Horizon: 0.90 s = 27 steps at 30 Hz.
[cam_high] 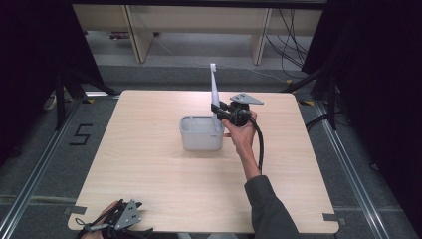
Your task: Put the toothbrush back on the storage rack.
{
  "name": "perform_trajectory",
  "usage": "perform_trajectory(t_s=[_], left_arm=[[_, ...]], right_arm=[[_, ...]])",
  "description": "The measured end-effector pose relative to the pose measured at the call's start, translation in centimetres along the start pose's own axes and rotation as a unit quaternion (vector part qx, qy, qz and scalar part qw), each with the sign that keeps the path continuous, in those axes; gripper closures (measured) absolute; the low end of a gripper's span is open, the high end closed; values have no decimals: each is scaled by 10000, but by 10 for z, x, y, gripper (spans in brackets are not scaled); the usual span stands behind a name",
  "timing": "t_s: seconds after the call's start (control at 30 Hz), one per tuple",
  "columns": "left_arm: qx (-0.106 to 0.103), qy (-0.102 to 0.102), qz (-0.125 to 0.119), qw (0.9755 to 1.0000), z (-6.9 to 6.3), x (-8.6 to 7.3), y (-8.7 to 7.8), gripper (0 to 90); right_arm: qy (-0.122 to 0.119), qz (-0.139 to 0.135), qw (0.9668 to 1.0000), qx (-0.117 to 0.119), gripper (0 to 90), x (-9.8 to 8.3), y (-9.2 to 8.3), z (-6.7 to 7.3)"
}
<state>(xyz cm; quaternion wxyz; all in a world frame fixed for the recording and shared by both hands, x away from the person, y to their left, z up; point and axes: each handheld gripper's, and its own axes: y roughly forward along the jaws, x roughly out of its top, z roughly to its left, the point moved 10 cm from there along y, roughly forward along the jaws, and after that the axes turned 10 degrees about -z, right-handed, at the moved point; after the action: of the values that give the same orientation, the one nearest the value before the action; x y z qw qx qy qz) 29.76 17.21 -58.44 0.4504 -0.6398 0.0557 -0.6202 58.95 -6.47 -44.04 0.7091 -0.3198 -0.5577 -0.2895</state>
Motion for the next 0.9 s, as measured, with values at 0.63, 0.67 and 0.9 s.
perform_trajectory(t_s=[0.63,0.67,0.9], left_arm=[[-49,-67,-31,10000,-2,0,2,157],[-57,-48,-20,10000,-2,0,1,157],[-76,-137,10,9999,-4,-1,2,158]], right_arm=[[-284,205,9994,28,663,-21,-10,-4],[-313,248,9992,28,663,-22,-11,-4],[-396,354,9986,-37,663,-28,-13,-5]])
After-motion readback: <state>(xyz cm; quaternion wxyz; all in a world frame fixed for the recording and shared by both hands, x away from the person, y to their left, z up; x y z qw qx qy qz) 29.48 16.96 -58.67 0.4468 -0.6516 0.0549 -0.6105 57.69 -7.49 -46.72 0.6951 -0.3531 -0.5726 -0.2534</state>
